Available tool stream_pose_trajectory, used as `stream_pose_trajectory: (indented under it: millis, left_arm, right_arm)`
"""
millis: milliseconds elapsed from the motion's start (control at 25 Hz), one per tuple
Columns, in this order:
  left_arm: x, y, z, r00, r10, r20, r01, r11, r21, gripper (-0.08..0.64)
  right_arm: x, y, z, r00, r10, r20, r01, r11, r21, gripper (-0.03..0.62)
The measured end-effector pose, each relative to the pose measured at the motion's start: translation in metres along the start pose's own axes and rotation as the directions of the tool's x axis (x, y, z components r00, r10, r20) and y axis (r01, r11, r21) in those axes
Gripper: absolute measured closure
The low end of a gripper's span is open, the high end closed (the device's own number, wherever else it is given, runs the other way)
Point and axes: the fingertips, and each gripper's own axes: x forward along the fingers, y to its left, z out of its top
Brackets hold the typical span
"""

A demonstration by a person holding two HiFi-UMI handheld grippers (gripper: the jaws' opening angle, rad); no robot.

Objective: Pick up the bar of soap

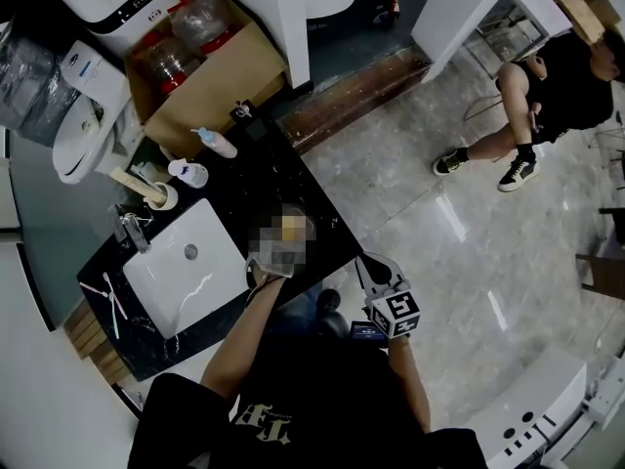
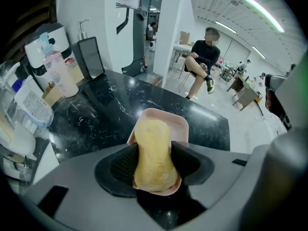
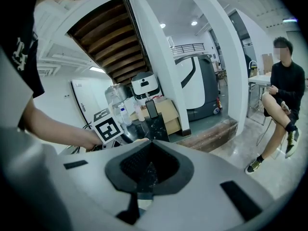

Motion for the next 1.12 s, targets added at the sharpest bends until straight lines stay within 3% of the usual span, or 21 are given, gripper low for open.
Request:
stream_pose_trajectory:
  millis: [280,600,800,1120]
  left_arm:
    - [0.002,0.000,0.003,0.999,-0.011,-0.049,0.014,0.998,0.056,0.356]
    - [0.005,0.008,0.002,1.000,0.011,0.001,-0.011,0.999,0.052,0.347]
    - [0.003,0.006,0.005,0.999,-0.015,0.046,0.013,0.999,0.038,0.348]
    - [0.002,0.005,0.007,0.996,-0.022,0.086,0.015,0.997,0.082,0.348]
  right_arm:
    - [0.004,-0.007,-0.001,1.000,-0.004,-0.007,0.004,1.000,0.014,0.584]
    - [0.011,-0.009,0.008,1.000,0.003,0.009,-0.003,1.000,0.005,0.584]
    - [0.001,-0.018,0.013,1.000,-0.017,0.019,0.017,1.000,0.004,0.584]
    - [-0.009,-0.027,0.008,0.999,-0.042,0.036,0.041,0.999,0.007,0.584]
